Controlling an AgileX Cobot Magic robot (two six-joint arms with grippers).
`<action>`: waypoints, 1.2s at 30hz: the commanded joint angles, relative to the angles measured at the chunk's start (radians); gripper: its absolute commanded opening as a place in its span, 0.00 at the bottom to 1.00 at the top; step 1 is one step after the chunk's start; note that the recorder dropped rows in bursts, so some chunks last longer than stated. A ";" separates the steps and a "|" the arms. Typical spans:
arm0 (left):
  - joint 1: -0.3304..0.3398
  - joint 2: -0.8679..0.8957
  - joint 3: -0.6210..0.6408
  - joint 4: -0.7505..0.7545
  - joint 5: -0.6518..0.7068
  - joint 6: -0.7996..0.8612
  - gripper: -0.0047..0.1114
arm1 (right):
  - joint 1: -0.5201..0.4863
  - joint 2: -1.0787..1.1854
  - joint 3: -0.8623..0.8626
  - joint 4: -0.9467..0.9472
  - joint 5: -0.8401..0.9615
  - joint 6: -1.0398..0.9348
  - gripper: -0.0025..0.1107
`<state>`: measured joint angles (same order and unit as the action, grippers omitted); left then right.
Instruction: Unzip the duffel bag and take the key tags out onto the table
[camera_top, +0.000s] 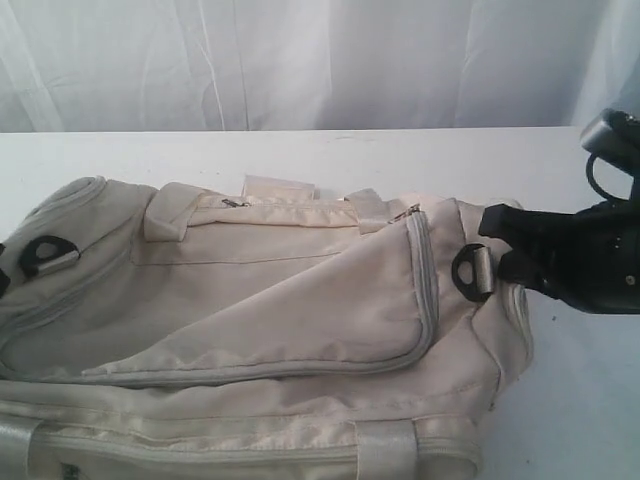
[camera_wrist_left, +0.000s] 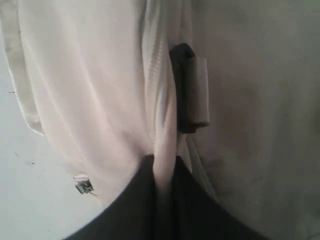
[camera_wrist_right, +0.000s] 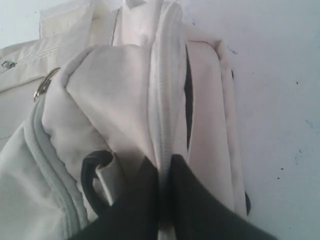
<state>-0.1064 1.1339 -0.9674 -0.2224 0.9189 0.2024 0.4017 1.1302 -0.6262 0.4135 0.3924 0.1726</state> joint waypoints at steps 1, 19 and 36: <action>0.003 -0.027 0.056 -0.025 0.009 0.006 0.37 | -0.007 -0.011 -0.001 -0.004 0.036 -0.020 0.25; 0.003 -0.068 -0.034 -0.301 -0.461 0.207 0.69 | -0.007 0.113 -0.272 0.000 0.002 -0.125 0.74; 0.003 0.307 -0.034 -0.370 -0.486 0.222 0.64 | -0.005 0.293 -0.320 0.000 0.123 -0.120 0.62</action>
<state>-0.1064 1.4322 -1.0007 -0.5623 0.4164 0.4207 0.4001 1.4201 -0.9438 0.4135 0.4882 0.0593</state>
